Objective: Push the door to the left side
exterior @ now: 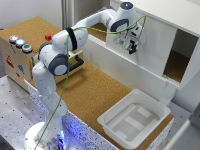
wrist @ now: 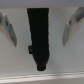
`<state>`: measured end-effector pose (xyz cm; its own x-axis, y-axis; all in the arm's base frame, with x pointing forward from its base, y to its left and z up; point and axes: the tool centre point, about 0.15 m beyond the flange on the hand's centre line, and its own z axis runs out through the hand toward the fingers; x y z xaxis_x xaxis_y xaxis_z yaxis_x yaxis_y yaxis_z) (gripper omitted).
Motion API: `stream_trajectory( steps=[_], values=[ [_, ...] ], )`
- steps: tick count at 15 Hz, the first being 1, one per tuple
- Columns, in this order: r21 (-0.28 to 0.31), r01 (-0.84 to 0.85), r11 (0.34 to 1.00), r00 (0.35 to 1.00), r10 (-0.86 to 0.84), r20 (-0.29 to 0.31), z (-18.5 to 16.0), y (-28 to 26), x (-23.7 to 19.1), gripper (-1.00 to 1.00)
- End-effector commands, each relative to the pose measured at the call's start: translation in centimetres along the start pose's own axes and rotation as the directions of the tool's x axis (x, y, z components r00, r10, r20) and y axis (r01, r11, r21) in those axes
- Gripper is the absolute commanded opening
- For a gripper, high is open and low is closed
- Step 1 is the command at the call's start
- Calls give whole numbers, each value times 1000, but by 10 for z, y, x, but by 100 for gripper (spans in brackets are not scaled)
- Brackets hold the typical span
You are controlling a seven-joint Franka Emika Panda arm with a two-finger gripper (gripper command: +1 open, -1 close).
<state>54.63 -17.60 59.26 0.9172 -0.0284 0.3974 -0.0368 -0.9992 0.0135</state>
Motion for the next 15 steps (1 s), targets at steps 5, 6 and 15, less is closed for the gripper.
stream_trajectory(
  steps=[5,6,15],
  values=[
    [29,-3,1000,999,2,34,-13,-1,-60,100],
    [19,-3,1000,1000,3,28,-10,-1,-58,100],
    [-77,-23,997,1000,24,1,-12,-11,-10,100]
  ],
)
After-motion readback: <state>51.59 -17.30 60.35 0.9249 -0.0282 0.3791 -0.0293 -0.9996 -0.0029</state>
